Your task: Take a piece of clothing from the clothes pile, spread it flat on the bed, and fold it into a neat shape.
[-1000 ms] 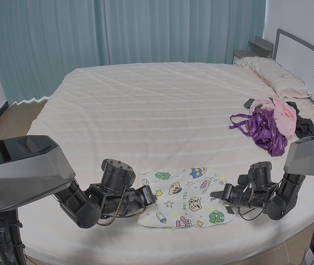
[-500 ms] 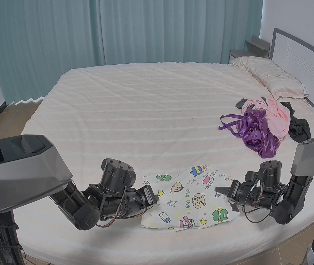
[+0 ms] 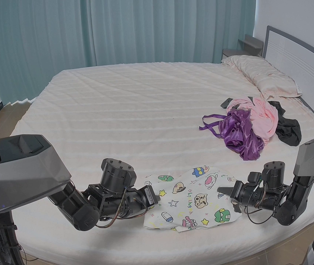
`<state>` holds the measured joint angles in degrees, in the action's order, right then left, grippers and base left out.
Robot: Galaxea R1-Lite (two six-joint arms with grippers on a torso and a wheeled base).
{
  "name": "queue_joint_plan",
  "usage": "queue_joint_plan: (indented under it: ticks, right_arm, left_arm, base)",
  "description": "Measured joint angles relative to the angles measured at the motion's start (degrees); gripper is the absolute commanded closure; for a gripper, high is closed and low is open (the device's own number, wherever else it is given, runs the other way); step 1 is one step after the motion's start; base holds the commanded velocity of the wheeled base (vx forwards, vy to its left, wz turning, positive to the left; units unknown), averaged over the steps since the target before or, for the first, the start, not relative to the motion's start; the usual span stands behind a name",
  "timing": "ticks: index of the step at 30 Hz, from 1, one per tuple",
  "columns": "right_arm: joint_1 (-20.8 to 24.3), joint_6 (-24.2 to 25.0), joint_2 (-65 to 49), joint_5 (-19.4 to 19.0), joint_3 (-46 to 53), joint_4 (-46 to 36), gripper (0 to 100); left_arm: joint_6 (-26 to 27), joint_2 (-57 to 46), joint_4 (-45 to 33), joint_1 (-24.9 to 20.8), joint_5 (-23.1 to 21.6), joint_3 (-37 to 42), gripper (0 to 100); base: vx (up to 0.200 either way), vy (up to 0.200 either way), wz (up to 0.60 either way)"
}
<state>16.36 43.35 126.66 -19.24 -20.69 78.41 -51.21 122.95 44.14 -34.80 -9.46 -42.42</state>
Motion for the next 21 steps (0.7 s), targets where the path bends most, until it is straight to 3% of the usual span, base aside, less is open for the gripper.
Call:
queue_joint_plan:
  ticks: [19, 21]
  right_arm:
    - [-0.4, 0.0, -0.04, 0.22, 0.07, -0.02, 100]
    - [-0.38, 0.0, 0.0, 0.24, 0.1, 0.0, 100]
  left_arm:
    - [-0.02, 0.11, -0.05, 0.0, 0.0, 0.01, 100]
    - [-0.02, 0.15, 0.02, 0.0, 0.07, 0.04, 100]
  base:
    - [0.0, -0.2, 0.0]
    - [0.0, 0.0, 0.0]
